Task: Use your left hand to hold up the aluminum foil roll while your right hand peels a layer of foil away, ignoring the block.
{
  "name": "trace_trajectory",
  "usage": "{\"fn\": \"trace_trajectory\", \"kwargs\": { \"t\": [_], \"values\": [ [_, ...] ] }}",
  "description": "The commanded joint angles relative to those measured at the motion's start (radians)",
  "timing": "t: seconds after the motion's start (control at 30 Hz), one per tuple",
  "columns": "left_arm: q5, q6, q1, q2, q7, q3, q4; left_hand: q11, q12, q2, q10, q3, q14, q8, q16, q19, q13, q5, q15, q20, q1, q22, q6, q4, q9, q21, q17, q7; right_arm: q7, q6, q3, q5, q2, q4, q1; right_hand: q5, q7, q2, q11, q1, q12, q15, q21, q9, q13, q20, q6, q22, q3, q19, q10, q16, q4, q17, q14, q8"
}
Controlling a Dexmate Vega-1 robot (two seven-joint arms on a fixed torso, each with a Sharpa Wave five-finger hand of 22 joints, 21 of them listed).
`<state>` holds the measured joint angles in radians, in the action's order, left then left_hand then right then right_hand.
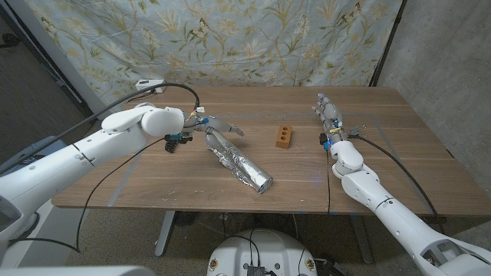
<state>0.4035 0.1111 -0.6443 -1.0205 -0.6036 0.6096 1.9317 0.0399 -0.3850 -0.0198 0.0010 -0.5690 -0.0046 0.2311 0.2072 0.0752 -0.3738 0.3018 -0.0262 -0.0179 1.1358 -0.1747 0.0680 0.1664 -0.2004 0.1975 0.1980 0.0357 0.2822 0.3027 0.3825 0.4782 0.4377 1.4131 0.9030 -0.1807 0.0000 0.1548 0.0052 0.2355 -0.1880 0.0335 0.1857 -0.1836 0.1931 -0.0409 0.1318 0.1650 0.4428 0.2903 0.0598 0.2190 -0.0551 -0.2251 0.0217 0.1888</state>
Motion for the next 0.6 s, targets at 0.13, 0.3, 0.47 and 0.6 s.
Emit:
{"fn": "trace_trajectory", "kwargs": {
  "t": [0.13,0.3,0.47,0.6],
  "values": [
    [0.015,0.020,0.030,0.038,-0.050,0.031,-0.019,0.004,-0.022,0.011,0.018,0.010,0.016,0.013,0.008,0.012,-0.015,-0.008,-0.004,-0.003,0.017,-0.003,0.024,-0.002,-0.006,0.006,0.008,-0.002,0.014,-0.008,-0.004,-0.004,0.007,0.004,0.007,-0.004,-0.002,0.020,0.000,0.012,-0.002,0.012,0.001,-0.003,0.003,-0.058,-0.004,0.003,0.004,-0.009,-0.003,0.000,0.001,-0.005,-0.007,-0.001],
    [0.023,0.007,0.027,0.036,-0.063,0.035,-0.008,0.003,-0.030,0.015,0.019,0.017,0.021,0.013,0.009,0.016,-0.023,-0.011,-0.001,-0.003,0.020,-0.003,0.029,-0.003,-0.008,0.007,0.011,-0.003,0.021,-0.014,-0.005,-0.006,0.010,0.009,0.010,-0.004,-0.001,0.020,0.001,0.012,-0.002,0.012,0.001,-0.003,0.003,-0.058,-0.005,0.003,0.003,-0.010,-0.004,0.000,0.001,-0.005,-0.008,-0.001],
    [0.041,-0.003,0.014,0.031,-0.064,0.036,0.019,0.000,-0.037,0.018,0.017,0.022,0.024,0.013,0.010,0.016,-0.030,-0.013,-0.003,-0.004,0.023,-0.003,0.031,-0.004,-0.010,0.006,0.012,0.002,0.027,-0.019,-0.005,-0.009,0.012,0.013,0.011,-0.004,-0.002,0.020,0.001,0.012,-0.002,0.012,0.001,-0.003,0.003,-0.058,-0.005,0.003,0.003,-0.011,-0.005,0.000,0.001,-0.005,-0.008,-0.001],
    [0.040,0.001,0.008,0.027,-0.063,0.032,0.024,0.001,-0.042,0.021,0.019,0.026,0.027,0.013,0.011,0.016,-0.034,-0.014,-0.004,-0.005,0.025,-0.004,0.033,-0.005,-0.011,0.006,0.014,0.003,0.025,-0.020,-0.005,-0.008,0.012,0.012,0.013,-0.003,-0.001,0.020,0.000,0.012,-0.002,0.012,0.001,-0.003,0.003,-0.058,-0.006,0.003,0.003,-0.011,-0.006,0.000,0.001,-0.005,-0.008,-0.001]
  ]
}}
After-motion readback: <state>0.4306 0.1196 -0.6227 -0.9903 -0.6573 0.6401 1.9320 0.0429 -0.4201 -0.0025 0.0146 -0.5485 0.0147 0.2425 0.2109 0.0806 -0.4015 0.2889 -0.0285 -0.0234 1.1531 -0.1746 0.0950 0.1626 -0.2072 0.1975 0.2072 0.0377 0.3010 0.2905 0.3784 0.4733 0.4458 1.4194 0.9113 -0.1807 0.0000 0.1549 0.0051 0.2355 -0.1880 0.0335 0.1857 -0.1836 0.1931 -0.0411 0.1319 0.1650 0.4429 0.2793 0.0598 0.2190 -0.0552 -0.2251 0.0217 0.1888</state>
